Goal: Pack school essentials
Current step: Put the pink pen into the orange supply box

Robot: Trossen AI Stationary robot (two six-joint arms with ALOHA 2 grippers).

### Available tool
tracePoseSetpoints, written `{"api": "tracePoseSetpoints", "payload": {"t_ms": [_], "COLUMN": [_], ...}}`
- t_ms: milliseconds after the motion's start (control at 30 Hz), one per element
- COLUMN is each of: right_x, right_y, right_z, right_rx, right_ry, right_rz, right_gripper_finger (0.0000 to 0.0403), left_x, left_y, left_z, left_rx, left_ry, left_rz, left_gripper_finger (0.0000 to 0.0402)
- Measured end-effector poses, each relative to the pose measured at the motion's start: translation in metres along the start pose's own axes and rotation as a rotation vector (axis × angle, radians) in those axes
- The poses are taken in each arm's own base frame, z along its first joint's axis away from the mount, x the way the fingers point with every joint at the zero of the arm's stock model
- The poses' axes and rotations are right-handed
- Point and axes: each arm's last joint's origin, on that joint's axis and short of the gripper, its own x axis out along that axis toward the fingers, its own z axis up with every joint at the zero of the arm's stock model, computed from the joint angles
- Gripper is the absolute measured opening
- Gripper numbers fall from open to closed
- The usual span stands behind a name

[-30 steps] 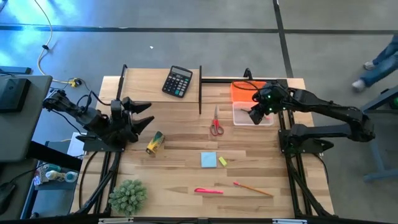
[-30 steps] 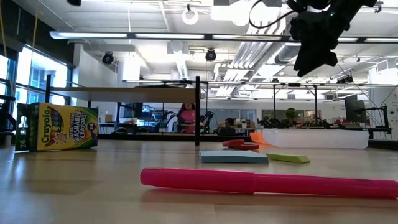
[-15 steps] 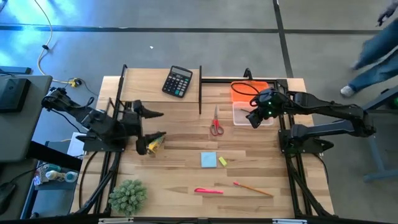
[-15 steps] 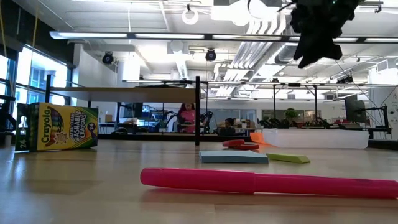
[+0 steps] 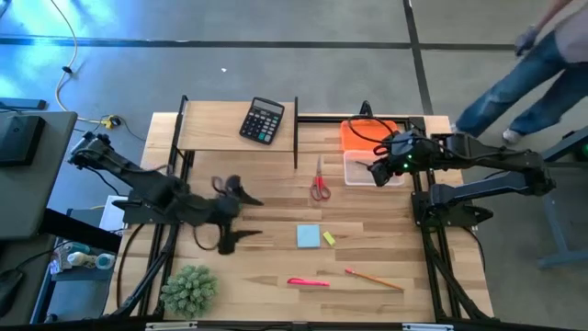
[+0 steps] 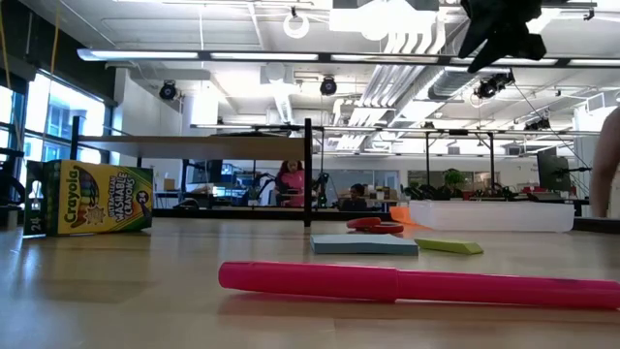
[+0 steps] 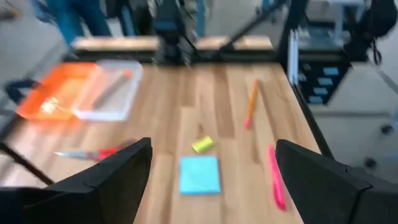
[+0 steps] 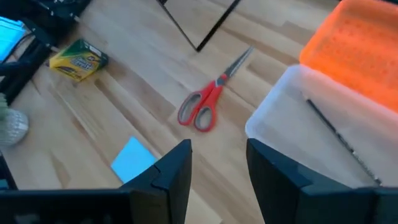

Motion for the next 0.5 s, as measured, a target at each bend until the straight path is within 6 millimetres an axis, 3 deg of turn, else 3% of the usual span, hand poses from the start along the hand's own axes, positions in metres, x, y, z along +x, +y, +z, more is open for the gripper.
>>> {"api": "tracePoseSetpoints", "payload": {"t_ms": [500], "right_x": [0.032], "right_y": [0.02], "right_z": [-0.011], "right_rx": [-0.051], "right_ry": [0.07], "right_rz": [-0.078], "right_gripper_finger": [0.0144], "left_x": [0.084], "left_y": [-0.038], "left_z": [-0.042], "left_rx": [-0.054], "left_ry": [0.266], "left_rz": [-0.146], "left_gripper_finger": [0.0328]}}
